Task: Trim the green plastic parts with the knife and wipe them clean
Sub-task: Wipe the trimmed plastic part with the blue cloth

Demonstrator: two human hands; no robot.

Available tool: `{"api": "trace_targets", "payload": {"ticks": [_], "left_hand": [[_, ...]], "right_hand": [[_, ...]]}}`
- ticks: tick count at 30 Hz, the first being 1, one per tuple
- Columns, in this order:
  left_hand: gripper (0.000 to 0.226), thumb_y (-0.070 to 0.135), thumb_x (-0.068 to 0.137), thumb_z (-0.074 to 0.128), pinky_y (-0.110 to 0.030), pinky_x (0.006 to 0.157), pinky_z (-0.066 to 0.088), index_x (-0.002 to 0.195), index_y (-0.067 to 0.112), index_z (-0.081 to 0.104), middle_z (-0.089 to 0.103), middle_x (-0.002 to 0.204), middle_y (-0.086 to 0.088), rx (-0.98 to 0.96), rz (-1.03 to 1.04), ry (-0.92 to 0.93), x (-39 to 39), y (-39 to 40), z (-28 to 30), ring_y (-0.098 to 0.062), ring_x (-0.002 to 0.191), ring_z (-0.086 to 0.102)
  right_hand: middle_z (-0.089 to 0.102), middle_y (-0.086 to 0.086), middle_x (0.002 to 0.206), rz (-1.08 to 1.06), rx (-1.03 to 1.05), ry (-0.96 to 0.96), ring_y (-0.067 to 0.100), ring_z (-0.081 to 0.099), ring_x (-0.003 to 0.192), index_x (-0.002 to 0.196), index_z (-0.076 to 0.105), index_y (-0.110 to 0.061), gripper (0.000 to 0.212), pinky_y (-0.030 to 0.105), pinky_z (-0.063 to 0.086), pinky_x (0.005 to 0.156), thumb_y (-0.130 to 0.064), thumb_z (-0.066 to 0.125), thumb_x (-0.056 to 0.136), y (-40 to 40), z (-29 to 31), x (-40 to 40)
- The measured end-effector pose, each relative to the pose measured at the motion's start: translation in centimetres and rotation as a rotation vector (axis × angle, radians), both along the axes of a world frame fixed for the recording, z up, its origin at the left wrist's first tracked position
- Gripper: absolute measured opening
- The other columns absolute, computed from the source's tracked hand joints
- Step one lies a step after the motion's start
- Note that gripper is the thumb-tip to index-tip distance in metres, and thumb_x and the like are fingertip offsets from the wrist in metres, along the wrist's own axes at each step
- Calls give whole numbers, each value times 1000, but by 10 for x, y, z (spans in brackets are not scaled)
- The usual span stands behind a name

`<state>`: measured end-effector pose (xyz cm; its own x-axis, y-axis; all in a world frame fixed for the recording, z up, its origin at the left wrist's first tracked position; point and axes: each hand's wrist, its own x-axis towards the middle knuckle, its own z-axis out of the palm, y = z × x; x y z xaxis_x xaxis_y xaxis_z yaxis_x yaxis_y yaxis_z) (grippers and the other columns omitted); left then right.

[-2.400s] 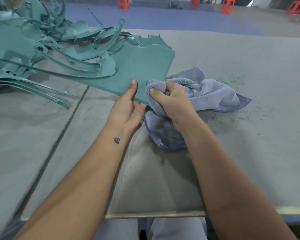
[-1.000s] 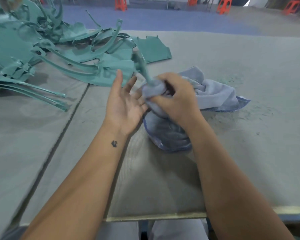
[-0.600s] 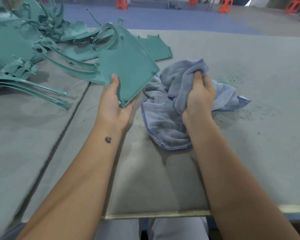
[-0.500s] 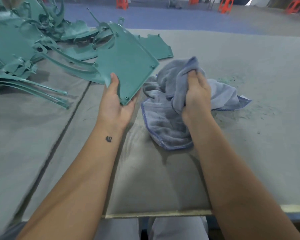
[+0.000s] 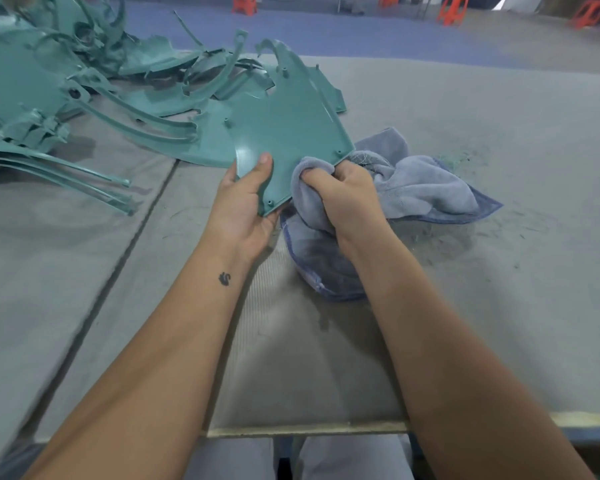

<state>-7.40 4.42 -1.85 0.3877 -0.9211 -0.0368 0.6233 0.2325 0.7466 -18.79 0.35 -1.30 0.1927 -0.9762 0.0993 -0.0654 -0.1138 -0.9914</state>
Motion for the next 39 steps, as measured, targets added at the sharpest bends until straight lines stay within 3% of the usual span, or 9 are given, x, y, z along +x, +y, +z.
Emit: {"api": "trace_targets", "payload": {"ticks": [5, 9, 13, 19, 25, 28, 32, 35, 39], "left_hand": [[13, 10, 96, 57, -28, 60, 57, 102, 21, 60, 76, 87, 2, 8, -2, -10, 2, -4, 0, -14, 78, 73], [16, 10, 96, 58, -39, 75, 61, 108, 21, 60, 75, 95, 2, 19, 49, -32, 8, -5, -1, -16, 91, 72], [16, 10, 97, 56, -37, 74, 60, 106, 21, 62, 75, 95, 4, 6, 63, -56, 8, -3, -3, -14, 91, 72], [17, 9, 94, 60, -30, 61, 58, 101, 24, 63, 75, 88, 10, 14, 93, -106, 20, 2, -4, -6, 82, 72], [18, 6, 92, 60, -32, 63, 58, 104, 19, 67, 76, 95, 1, 68, -77, -218, 24, 6, -6, -16, 87, 73], [18, 7, 92, 61, -35, 63, 59, 104, 19, 66, 75, 98, 0, 95, -146, -231, 24, 6, -8, -19, 90, 72], [18, 5, 91, 60, -35, 63, 59, 104, 17, 66, 76, 99, -2, 58, -191, -213, 27, 9, -7, -20, 91, 73], [20, 4, 89, 59, -34, 65, 60, 105, 14, 65, 76, 97, -4, 35, -225, -219, 30, 11, -5, -21, 89, 73], [30, 8, 76, 63, -36, 69, 61, 106, 14, 66, 75, 100, -5, 33, -288, -248, 35, 13, -4, -21, 90, 73]], "right_hand": [[30, -2, 53, -21, 87, -119, 18, 31, 56, 53, 33, -24, 42, 28, 30, 51, -17, 61, 82, -4, 2, -6], [47, 9, 75, -63, 102, -286, 20, 45, 73, 79, 54, -8, 18, 34, 40, 66, -19, 61, 91, -7, 2, 0], [62, 5, 77, -96, 75, -279, 15, 60, 76, 83, 62, 0, 34, 26, 50, 74, -28, 52, 99, -14, -1, -2], [66, -11, 61, -144, 311, -625, 0, 63, 52, 90, 65, -14, 31, 15, 49, 47, -35, 45, 102, -30, 3, -18], [72, 9, 90, 140, 64, -203, 23, 70, 88, 96, 63, -8, 10, 39, 58, 80, -14, 55, 95, -23, -2, -18], [59, 16, 82, 6, -60, -40, 26, 57, 79, 84, 60, -5, 24, 57, 50, 84, -27, 56, 92, -19, -4, -13], [66, 29, 91, -50, -30, -83, 41, 66, 82, 90, 56, 15, 58, 58, 53, 79, -43, 54, 92, -11, 3, -11], [69, 23, 91, -9, 16, -133, 32, 68, 83, 98, 56, 17, 61, 47, 56, 82, -44, 55, 93, -12, 4, -13], [59, 35, 114, 74, 57, -179, 47, 58, 109, 111, 53, 19, 57, 59, 48, 93, -36, 53, 96, -8, 4, -15]]}}
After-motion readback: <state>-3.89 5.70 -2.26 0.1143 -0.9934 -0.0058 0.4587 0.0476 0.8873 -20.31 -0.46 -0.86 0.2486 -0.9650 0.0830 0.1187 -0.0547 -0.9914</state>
